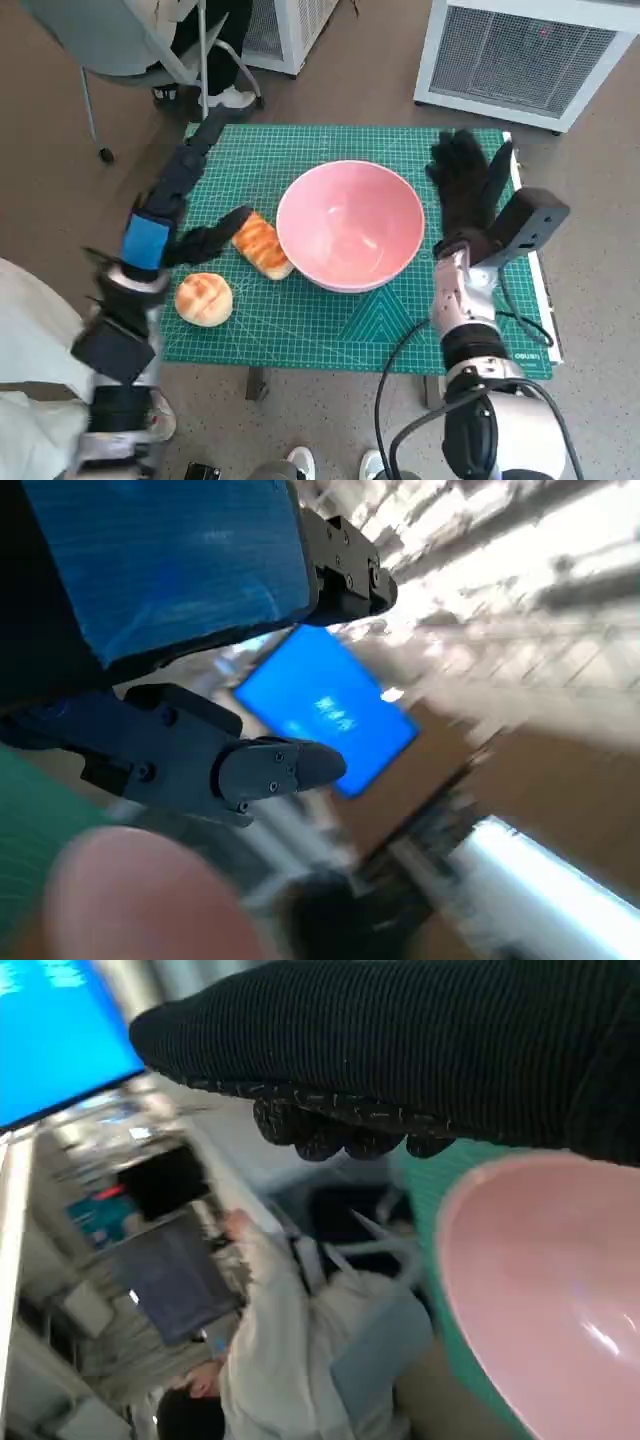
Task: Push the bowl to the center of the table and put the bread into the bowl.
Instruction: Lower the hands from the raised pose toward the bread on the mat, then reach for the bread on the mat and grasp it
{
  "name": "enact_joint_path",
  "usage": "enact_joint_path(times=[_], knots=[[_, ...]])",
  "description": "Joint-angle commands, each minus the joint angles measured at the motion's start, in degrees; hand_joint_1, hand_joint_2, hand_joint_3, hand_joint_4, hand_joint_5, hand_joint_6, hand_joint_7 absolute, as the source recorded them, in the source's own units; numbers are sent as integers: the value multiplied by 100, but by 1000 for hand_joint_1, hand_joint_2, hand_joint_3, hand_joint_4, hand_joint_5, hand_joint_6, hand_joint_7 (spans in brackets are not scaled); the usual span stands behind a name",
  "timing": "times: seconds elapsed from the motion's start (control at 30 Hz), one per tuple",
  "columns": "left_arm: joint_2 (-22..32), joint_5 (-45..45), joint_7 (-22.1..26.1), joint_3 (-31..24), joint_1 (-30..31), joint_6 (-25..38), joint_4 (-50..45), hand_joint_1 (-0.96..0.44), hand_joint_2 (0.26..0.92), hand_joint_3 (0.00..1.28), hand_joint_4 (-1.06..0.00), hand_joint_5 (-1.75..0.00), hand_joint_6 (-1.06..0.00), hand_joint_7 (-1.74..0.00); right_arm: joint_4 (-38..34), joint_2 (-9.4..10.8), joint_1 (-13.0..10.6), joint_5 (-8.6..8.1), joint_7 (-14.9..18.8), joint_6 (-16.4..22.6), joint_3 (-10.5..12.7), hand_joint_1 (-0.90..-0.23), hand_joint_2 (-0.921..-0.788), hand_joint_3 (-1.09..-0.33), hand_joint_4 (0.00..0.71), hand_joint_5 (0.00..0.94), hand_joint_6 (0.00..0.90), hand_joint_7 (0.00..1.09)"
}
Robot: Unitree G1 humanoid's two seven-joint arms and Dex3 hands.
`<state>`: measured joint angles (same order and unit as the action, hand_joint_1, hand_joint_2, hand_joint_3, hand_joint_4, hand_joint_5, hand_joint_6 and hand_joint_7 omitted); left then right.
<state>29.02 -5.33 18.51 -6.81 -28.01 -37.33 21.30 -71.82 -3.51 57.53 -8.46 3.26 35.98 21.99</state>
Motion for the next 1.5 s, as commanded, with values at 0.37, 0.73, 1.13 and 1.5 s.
enact_joint_path(times=[0.37,0.73,1.13,1.5], knots=[[1011,-644,790,642,-1029,728,1319,-385,921,196,-264,-17,-362,-31,1761,-265,-567,405,1097,2498,-1165,-563,-921,-770,353,35,28,743],[986,-1237,995,1374,-1496,639,2124,-254,914,39,-309,-11,-425,-45,3171,-342,-1340,281,1327,2193,-1632,-583,-921,-777,347,31,-1,805],[810,-1850,1115,2148,-1895,604,2762,-176,876,1,-286,0,-445,-40,3863,-381,-1756,382,1195,1863,-1748,-600,-921,-784,347,33,-1,790],[570,-2558,757,2733,-2359,756,3433,-154,870,0,-262,0,-451,-33,3995,-383,-1850,440,1111,1839,-1768,-597,-921,-788,348,36,-1,792]])
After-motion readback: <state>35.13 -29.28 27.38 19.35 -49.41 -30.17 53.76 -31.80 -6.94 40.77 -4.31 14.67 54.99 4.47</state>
